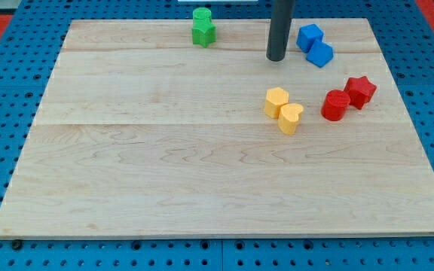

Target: Separate the yellow hexagon from the yellow heart

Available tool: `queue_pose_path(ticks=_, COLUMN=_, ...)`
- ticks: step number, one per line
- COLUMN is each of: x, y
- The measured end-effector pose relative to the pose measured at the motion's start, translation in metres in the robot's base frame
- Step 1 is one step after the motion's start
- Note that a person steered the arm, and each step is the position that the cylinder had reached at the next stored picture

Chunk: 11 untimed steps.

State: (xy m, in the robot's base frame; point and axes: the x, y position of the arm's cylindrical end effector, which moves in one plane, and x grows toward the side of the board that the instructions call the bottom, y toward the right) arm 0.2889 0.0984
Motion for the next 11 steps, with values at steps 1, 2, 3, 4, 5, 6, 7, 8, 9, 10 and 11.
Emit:
queue_pose_path(ticks=1, x=0.005, y=0.012)
queue_pose_path(ticks=2, x=0.020, y=0.026)
queue_pose_path(ticks=3, x=0.060, y=0.020)
queue_pose_path(ticks=4, x=0.082, y=0.031)
queue_pose_path(ticks=5, x=0.093, y=-0.020)
queue_pose_path(ticks=6, x=0.094, y=-0.121)
queue_pose_path(ticks=7, x=0.073, y=-0.046)
queue_pose_path(ticks=8, x=0.071, y=-0.014)
queue_pose_path(ticks=9, x=0.084, y=0.026)
queue_pose_path(ticks=10, x=0.129, y=0.041)
queue_pose_path(ticks=11, x=0.139, y=-0.017)
